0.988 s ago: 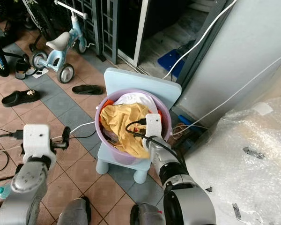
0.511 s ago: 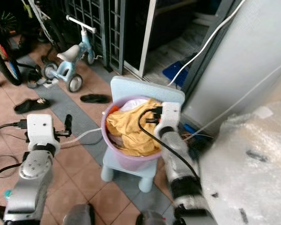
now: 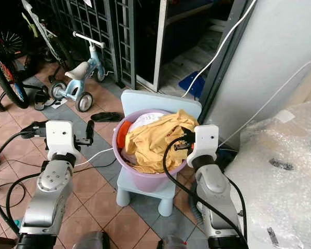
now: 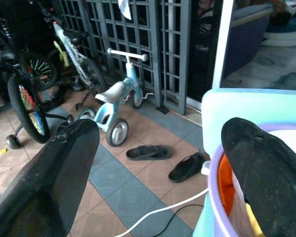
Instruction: Clothes washing
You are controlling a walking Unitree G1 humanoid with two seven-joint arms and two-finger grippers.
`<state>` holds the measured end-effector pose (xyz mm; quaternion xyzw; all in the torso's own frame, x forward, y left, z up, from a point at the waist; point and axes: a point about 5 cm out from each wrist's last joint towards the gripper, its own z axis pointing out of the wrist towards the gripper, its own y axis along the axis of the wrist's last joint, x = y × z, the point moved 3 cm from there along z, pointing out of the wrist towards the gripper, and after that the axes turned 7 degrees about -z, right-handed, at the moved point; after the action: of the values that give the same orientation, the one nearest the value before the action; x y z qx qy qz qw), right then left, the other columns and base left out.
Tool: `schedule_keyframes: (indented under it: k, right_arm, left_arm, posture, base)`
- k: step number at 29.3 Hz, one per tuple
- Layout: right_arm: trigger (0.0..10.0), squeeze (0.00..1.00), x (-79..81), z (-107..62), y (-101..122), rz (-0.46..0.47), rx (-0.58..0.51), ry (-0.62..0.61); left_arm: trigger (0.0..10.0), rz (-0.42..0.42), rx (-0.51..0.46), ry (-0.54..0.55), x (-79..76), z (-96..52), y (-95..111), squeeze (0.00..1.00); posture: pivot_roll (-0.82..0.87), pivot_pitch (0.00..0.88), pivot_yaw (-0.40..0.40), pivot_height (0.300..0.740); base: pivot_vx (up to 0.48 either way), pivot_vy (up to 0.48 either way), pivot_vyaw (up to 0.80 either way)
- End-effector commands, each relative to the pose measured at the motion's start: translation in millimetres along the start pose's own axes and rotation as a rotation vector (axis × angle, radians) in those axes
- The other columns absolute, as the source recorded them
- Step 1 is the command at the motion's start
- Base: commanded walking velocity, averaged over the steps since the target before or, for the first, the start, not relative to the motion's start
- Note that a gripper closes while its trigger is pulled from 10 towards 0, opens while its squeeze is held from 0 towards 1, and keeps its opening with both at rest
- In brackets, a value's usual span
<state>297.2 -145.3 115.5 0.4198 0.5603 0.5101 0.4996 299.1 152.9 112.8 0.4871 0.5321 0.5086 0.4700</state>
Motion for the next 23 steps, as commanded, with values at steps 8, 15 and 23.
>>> schedule_keyframes:
  k: [8,15,23]
  right_arm:
    - [10.0,0.0,-10.1,10.0,37.8,-0.046,-0.104,-0.055]
    - [10.0,0.0,-8.3,8.8,38.3,-0.052,-0.101,-0.057]
    - [10.0,0.0,-3.3,8.3,35.2,-0.056,-0.089,-0.041]
  left_arm:
    - [10.0,0.014,-0.025,0.025,3.2,2.6,2.2,0.0]
    - [10.0,0.011,-0.032,0.014,1.8,3.8,3.0,0.0]
    - [10.0,0.003,-0.017,0.023,3.8,2.4,-1.6,0.0]
  posture:
    - [-0.07,0.0,-0.032,0.74]
    - [-0.07,0.0,-0.024,0.74]
    - [-0.06,0.0,-0.029,0.74]
  base:
    - [0.0,-0.034,-0.07]
    - [0.0,-0.313,-0.8]
    - [0.0,-0.038,-0.16]
